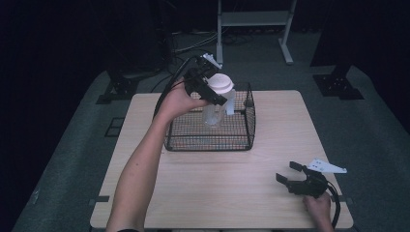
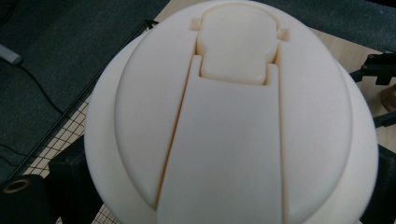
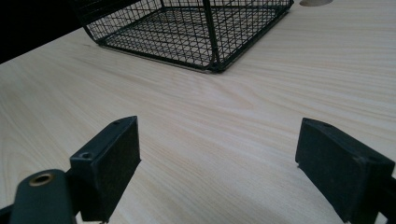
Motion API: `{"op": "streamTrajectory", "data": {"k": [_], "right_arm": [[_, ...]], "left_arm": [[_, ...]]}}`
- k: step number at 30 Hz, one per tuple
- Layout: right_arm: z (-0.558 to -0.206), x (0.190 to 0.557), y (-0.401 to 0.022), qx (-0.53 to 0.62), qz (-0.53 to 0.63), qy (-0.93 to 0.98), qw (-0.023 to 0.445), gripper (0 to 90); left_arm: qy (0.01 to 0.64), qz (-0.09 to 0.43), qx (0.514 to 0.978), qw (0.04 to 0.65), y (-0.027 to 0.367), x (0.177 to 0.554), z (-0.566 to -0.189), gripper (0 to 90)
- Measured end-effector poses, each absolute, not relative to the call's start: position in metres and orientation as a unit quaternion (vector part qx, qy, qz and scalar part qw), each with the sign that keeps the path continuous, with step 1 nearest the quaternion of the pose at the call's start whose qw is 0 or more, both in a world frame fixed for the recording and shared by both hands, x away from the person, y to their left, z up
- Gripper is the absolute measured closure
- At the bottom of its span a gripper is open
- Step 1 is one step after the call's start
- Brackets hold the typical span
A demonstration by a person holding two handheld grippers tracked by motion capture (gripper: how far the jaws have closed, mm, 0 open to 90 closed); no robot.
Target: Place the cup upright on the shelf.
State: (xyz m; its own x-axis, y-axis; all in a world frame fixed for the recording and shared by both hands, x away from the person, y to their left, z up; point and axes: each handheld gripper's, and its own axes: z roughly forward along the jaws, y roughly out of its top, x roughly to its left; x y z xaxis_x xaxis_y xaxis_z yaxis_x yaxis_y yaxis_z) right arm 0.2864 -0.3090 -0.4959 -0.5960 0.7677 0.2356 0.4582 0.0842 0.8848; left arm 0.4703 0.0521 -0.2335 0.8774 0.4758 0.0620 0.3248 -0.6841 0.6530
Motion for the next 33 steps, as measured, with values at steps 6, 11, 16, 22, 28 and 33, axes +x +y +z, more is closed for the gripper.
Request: {"op": "streamTrajectory", "data": {"k": [6,11,16,22,28,33], "right_arm": [[-0.496,0.287,-0.309,0.426,0.527,0.721,0.147,12.9],[-0.496,0.287,-0.309,0.423,0.528,0.721,0.149,12.9],[-0.496,0.286,-0.309,0.425,0.528,0.72,0.146,12.9],[-0.496,0.287,-0.31,0.425,0.531,0.718,0.147,12.9],[-0.496,0.287,-0.311,0.427,0.531,0.717,0.145,12.9],[-0.496,0.287,-0.311,0.427,0.533,0.716,0.145,12.9]], "left_arm": [[0.232,0.116,0.911,0.32,0.054,0.482,-0.242,5.6],[0.246,0.113,0.91,0.313,0.054,0.491,-0.253,5.6],[0.255,0.111,0.907,0.315,0.054,0.499,-0.261,5.6],[0.269,0.114,0.904,0.313,0.057,0.508,-0.271,5.6],[0.282,0.115,0.902,0.305,0.059,0.515,-0.284,5.5],[0.287,0.113,0.901,0.306,0.057,0.519,-0.294,5.5]]}}
